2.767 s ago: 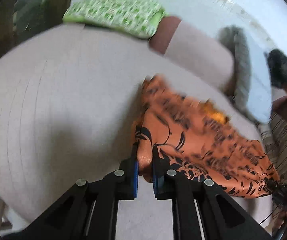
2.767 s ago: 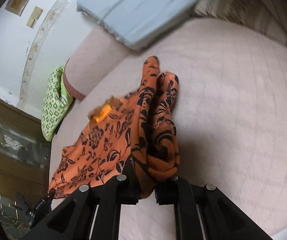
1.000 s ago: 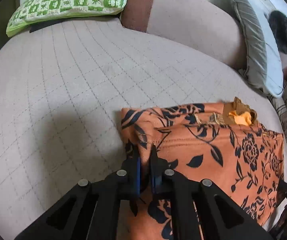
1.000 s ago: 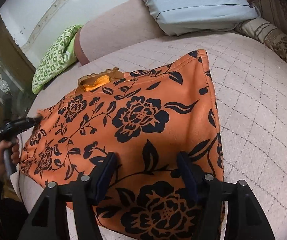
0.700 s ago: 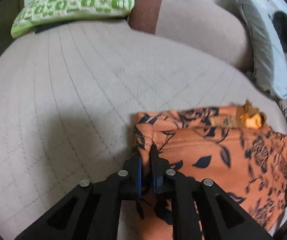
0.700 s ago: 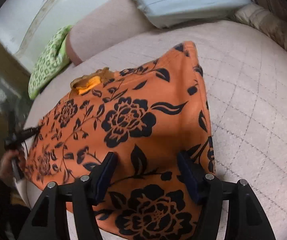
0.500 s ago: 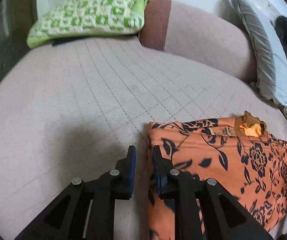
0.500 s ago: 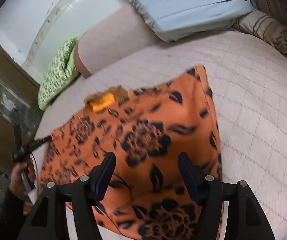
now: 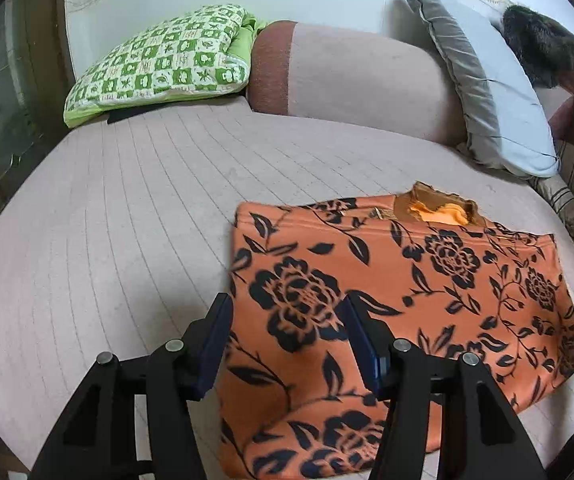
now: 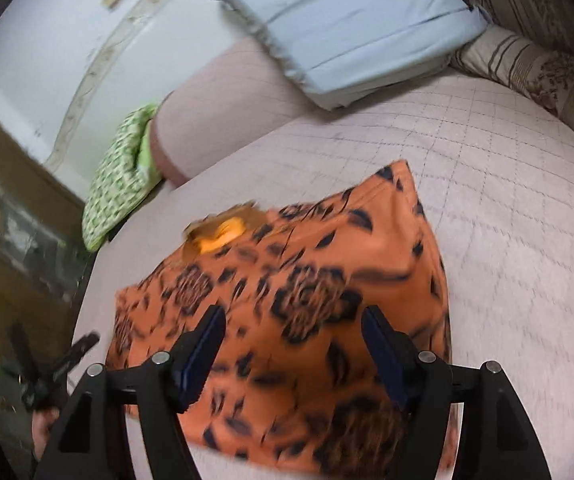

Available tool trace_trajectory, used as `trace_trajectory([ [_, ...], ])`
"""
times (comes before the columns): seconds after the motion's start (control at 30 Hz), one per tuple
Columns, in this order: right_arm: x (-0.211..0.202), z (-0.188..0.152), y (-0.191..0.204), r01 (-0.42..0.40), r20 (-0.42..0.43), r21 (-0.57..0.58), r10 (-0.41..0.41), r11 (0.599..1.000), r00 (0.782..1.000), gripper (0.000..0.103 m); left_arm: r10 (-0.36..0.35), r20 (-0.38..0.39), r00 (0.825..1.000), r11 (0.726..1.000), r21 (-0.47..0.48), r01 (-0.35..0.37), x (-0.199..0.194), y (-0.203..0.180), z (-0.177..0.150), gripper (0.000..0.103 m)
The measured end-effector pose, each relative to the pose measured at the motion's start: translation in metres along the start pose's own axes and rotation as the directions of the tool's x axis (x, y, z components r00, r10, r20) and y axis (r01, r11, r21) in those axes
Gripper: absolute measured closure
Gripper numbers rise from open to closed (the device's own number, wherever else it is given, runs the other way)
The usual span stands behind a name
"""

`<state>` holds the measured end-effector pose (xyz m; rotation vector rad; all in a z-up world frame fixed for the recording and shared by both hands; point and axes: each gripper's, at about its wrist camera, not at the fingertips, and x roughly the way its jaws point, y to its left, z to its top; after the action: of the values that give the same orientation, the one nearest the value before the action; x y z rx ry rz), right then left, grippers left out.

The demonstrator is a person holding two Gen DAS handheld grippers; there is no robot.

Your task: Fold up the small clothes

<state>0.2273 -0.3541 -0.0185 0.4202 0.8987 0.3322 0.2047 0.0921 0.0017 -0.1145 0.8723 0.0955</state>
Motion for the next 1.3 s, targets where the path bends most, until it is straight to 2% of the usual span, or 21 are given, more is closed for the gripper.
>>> trace_trajectory([
  [0.07, 0.000, -0.013, -0.007, 0.026, -0.011, -0.008, -0.026, 1.000, 1.000, 0.029, -0.003, -0.005, 1.000, 1.000, -0.015, 0.003, 0.000, -0.001, -0.003, 0.045],
  [0.13, 0.012, -0.026, -0.031, 0.101, -0.062, 0.047, -0.099, 0.994, 0.993, 0.029, -0.009, -0.011, 1.000, 1.000, -0.027, 0.009, -0.001, -0.003, -0.007, 0.045],
  [0.17, 0.020, -0.031, -0.046, 0.095, -0.089, 0.114, -0.085, 0.989, 0.992, 0.029, -0.011, -0.014, 1.000, 0.999, -0.035, 0.010, 0.000, -0.003, -0.008, 0.045],
  [0.2, 0.014, -0.030, -0.048, 0.067, -0.052, 0.141, -0.060, 0.988, 0.997, 0.029, -0.016, -0.022, 1.000, 0.999, -0.044, 0.015, 0.000, -0.004, -0.010, 0.045],
  [0.43, -0.014, -0.022, -0.014, 0.058, 0.001, 0.060, -0.058, 0.996, 0.998, 0.029, -0.041, -0.018, 0.999, 0.998, -0.042, 0.040, -0.001, -0.006, -0.019, 0.045],
  [0.5, 0.008, -0.031, -0.029, 0.148, -0.106, 0.078, -0.140, 0.986, 0.984, 0.026, -0.050, -0.022, 0.999, 0.998, -0.047, 0.049, 0.000, -0.006, -0.021, 0.045],
  [0.53, 0.016, -0.035, -0.037, 0.162, -0.146, 0.097, -0.147, 0.982, 0.978, 0.026, -0.054, -0.025, 0.998, 0.997, -0.050, 0.053, 0.001, -0.005, -0.022, 0.045],
  [0.57, 0.012, -0.033, -0.034, 0.162, -0.119, 0.093, -0.151, 0.982, 0.981, 0.026, -0.057, -0.029, 0.998, 0.997, -0.053, 0.056, 0.001, -0.005, -0.023, 0.045],
  [0.63, 0.004, -0.023, -0.020, 0.168, -0.112, 0.081, -0.158, 0.983, 0.981, 0.026, -0.056, -0.034, 0.998, 0.997, -0.054, 0.055, 0.001, -0.004, -0.027, 0.045],
  [0.7, -0.004, -0.010, -0.004, 0.122, -0.063, 0.057, -0.119, 0.991, 0.991, 0.026, -0.070, -0.035, 0.997, 0.997, -0.046, 0.068, 0.002, -0.009, -0.036, 0.045],
  [0.8, 0.004, 0.015, 0.017, 0.088, -0.031, -0.010, -0.088, 0.996, 0.996, 0.026, -0.082, -0.039, 0.996, 0.996, 0.034, 0.084, 0.004, -0.031, -0.046, 0.045],
  [0.9, 0.035, 0.036, 0.017, 0.061, -0.029, -0.001, -0.060, 0.998, 0.998, 0.026, 0.001, -0.057, 0.998, 0.988, 0.151, 0.008, 0.017, -0.051, -0.053, 0.045],
  [0.97, 0.072, 0.044, 0.001, 0.132, -0.084, 0.004, -0.131, 0.991, 0.988, 0.026, 0.055, -0.134, 0.989, 0.987, 0.158, -0.033, 0.041, -0.051, -0.058, 0.043],
  [1.0, 0.096, 0.044, -0.014, 0.198, -0.168, 0.044, -0.188, 0.979, 0.968, 0.026, 0.052, -0.131, 0.990, 0.989, 0.148, -0.032, 0.044, -0.050, -0.059, 0.042],
  [1.03, 0.100, 0.045, -0.019, 0.186, -0.168, 0.077, -0.171, 0.980, 0.971, 0.026, 0.054, -0.116, 0.992, 0.988, 0.150, -0.036, 0.041, -0.051, -0.057, 0.042],
  [1.07, 0.092, 0.052, -0.014, 0.159, -0.124, 0.083, -0.148, 0.984, 0.981, 0.025, 0.056, -0.110, 0.992, 0.986, 0.159, -0.038, 0.039, -0.052, -0.056, 0.042],
  [1.17, 0.078, 0.076, 0.003, 0.034, -0.039, 0.024, -0.033, 0.999, 0.999, 0.025, 0.037, -0.072, 0.997, 0.987, 0.160, -0.025, 0.033, -0.054, -0.056, 0.042],
  [1.2, 0.083, 0.083, 0.001, 0.052, -0.027, 0.010, -0.051, 0.999, 0.998, 0.024, 0.041, -0.078, 0.996, 0.985, 0.170, -0.027, 0.035, -0.055, -0.056, 0.041],
  [1.23, 0.097, 0.089, -0.009, 0.112, -0.050, 0.011, -0.112, 0.994, 0.992, 0.023, 0.060, -0.094, 0.994, 0.981, 0.187, -0.042, 0.041, -0.058, -0.058, 0.039],
  [1.27, 0.120, 0.092, -0.028, 0.181, -0.132, 0.031, -0.175, 0.983, 0.976, 0.021, 0.070, -0.096, 0.993, 0.979, 0.197, -0.050, 0.045, -0.060, -0.058, 0.037],
  [1.3, 0.125, 0.092, -0.040, 0.161, -0.139, 0.080, -0.149, 0.984, 0.979, 0.021, 0.081, -0.082, 0.993, 0.976, 0.210, -0.062, 0.047, -0.063, -0.058, 0.036],
])
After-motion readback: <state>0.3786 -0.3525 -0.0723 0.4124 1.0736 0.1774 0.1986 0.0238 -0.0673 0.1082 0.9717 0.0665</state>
